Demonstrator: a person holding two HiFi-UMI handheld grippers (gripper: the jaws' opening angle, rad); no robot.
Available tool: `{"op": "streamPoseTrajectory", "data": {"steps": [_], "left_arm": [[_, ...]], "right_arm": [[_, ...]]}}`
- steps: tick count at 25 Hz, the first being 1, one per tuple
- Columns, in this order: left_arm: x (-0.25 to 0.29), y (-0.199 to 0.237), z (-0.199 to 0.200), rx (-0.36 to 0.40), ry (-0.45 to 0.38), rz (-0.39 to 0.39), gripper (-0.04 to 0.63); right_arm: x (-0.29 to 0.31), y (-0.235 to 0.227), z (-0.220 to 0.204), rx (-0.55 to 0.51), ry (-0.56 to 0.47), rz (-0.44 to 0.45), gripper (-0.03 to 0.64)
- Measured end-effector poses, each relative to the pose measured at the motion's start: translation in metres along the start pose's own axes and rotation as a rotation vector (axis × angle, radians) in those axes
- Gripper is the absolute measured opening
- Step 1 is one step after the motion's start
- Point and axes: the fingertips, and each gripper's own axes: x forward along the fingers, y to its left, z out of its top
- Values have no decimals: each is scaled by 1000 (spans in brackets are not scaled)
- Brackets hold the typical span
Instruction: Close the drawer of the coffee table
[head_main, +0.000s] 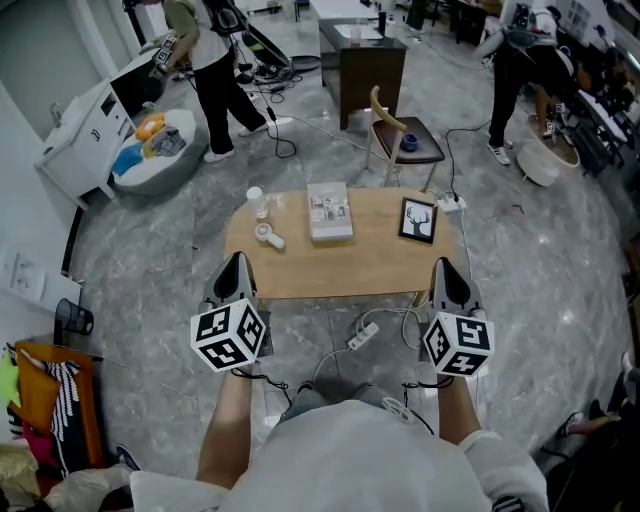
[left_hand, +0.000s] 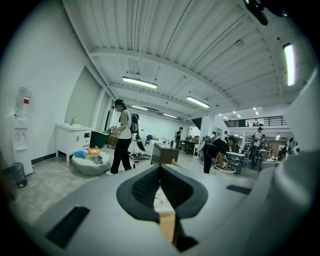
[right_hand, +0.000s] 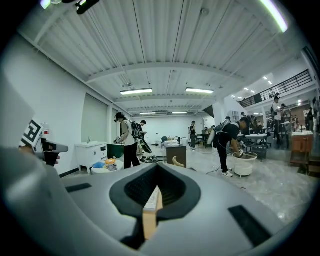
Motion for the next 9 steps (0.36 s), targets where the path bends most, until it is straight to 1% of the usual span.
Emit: {"op": "streamPoseTrajectory", "data": {"steps": [9], "left_arm": [[-3,-2,1,25,-3,12,-3]], "right_arm": [[-2,2,3,8,-6,15,0]]}}
